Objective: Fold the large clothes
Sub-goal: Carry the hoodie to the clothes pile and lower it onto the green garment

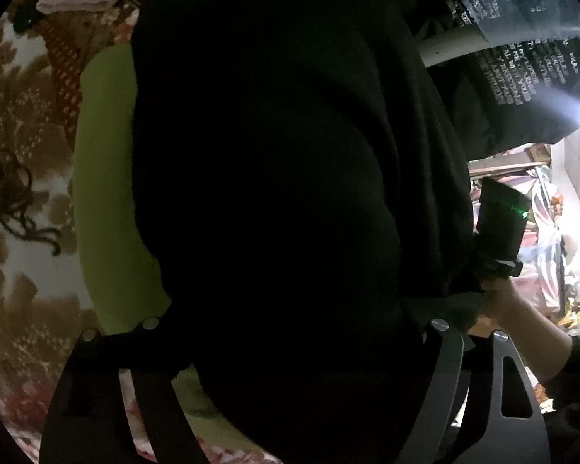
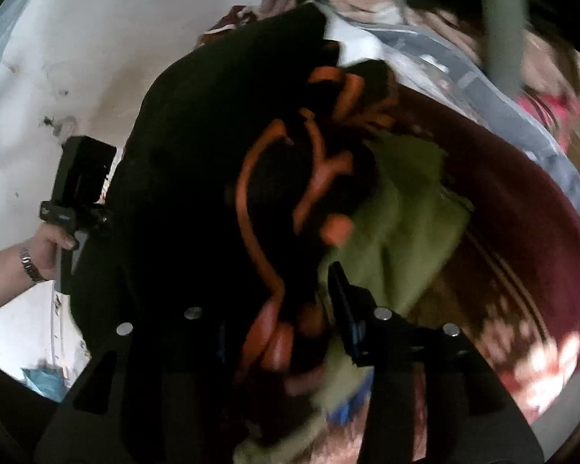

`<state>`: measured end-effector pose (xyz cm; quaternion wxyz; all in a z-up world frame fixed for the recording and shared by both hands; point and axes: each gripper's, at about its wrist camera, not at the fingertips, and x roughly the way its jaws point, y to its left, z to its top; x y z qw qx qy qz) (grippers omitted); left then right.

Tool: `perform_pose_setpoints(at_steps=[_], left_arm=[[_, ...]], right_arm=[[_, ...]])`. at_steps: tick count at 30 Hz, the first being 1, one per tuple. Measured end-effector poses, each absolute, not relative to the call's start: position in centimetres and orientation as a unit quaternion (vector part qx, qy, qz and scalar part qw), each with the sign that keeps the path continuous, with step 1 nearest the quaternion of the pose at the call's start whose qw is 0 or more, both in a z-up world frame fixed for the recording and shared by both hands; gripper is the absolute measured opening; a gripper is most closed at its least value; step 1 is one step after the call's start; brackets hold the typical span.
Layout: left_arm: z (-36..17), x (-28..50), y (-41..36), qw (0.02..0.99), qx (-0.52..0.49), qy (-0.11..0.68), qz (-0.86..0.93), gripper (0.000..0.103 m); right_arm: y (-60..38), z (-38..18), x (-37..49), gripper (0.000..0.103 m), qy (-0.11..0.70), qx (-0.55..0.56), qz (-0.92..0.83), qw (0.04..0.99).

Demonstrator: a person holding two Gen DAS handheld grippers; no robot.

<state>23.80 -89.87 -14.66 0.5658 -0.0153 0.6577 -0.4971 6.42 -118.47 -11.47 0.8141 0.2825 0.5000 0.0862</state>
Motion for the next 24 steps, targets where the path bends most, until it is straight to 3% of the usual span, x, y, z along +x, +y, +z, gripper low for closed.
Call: perform_pose_setpoints(at_steps=[5, 11, 14, 17, 24], left_arm=[[-10.2, 23.0, -89.1, 0.608, 0.059, 0.617, -0.495, 0.097], [-3.9, 21.8, -87.1, 0.671, 0.137, 0.557, -0.47, 0.097], [-0.9, 21.5, -88.0, 0.695, 0.142, 0.522, -0.474, 0.098], [0.9, 20.2, -89.4, 0.719, 0.168, 0.491, -0.463, 0.098], [-1.5, 18.5, -92.5, 0.719, 0.222, 0.489, -0.441, 0.098]], right_arm=[[-119.0, -8.8, 3.4, 0.044, 0.516, 0.254, 0.044, 0.817], [-118.0, -3.2, 2.3, 0.046, 0.493, 0.227, 0.006, 0.84], [-115.9, 0.6, 2.7, 0.058, 0.462, 0.205, -0.01, 0.863], [-113.3, 2.4, 5.3, 0.059, 0.459, 0.159, -0.02, 0.874], [-108.0, -2.4, 11.3, 0.058, 0.521, 0.072, -0.007, 0.85]])
